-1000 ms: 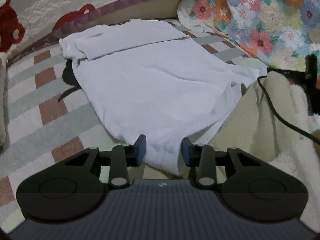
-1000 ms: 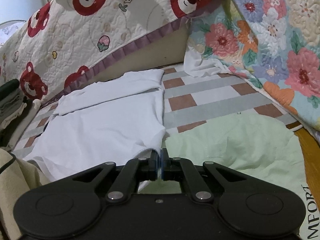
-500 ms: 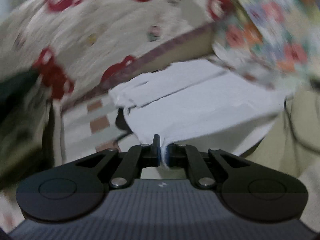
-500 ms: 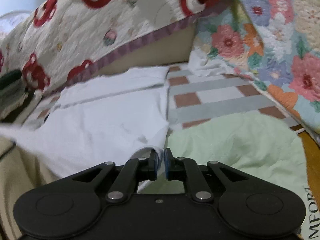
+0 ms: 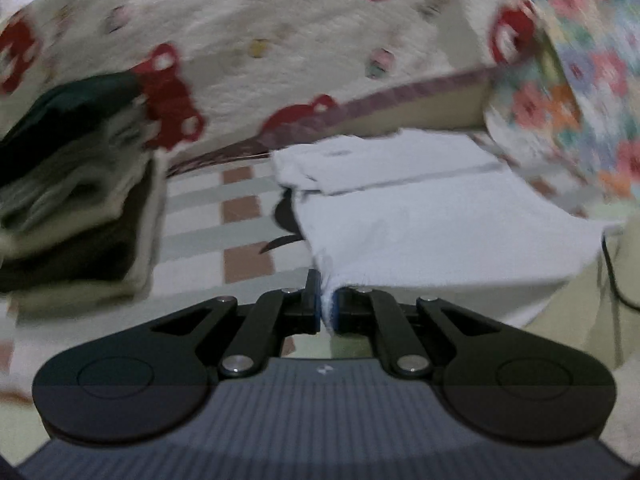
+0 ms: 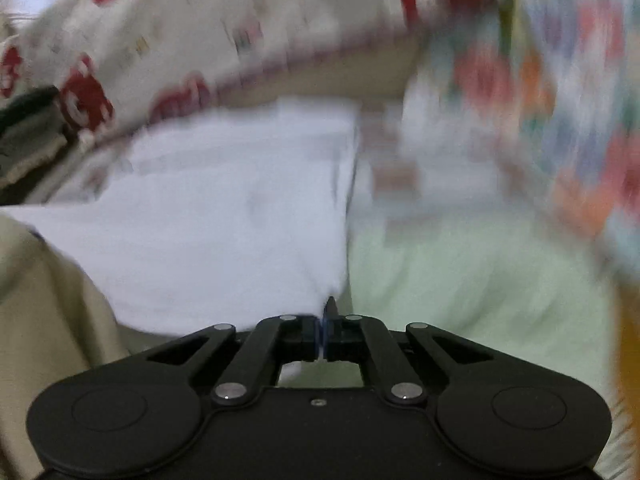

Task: Fold clothes

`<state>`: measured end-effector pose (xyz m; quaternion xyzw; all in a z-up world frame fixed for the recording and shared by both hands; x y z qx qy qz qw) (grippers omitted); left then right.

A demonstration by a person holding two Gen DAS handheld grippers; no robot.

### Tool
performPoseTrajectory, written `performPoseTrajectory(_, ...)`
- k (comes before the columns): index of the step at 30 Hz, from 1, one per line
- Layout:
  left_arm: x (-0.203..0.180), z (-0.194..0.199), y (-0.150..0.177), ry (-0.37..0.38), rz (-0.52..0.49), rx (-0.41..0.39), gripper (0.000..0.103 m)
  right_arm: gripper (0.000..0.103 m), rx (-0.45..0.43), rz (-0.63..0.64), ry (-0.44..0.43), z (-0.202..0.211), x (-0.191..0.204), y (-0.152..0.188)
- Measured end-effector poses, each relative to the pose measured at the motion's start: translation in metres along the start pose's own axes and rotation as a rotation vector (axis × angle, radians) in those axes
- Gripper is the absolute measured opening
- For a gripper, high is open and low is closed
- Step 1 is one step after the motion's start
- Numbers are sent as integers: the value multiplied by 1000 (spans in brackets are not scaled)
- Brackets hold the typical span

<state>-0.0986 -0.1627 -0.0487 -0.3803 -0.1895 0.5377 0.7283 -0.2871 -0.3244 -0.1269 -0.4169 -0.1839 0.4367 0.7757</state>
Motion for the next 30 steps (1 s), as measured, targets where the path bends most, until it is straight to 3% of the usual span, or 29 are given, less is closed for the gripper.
performPoseTrajectory(2,7,1,3,-9,44,4,5,1,-48,63,71,20,-6,-8)
performPoseTrajectory(4,9,-8,16,-16,56,63,5,0,24,37,109,11,-22,11)
performPoseTrajectory(7,3,-10,18,-44,-3,81,5,1,7,6,114,15,-22,15)
performPoseTrajectory(13,1,-12,23,-50,0,101,6,1,-19,-43,106,13,-31,16)
performPoseTrajectory(14,1,-12,22,-52,-2,103,10,0,-23,-53,102,13,-32,17)
performPoseTrajectory(16,0,-14,10,-61,-27,91,13,1,-32,-53,97,10,-34,15)
performPoseTrajectory(22,-3,-19,-26,-88,-103,57,11,1,-80,-44,68,12,-40,1)
performPoseTrajectory(30,-7,-26,-74,-124,-204,11,10,1,-167,61,9,4,-53,-72)
Point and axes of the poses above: each gripper's, at about its wrist camera, not at the fingertips, and z roughly against the way its jaws point, x to its left, y to its underside, the point moved 6 cm from there along -z, roughly the way its jaws point, and after that the axes turned 5 degrees about z, right-handed, at the moved point
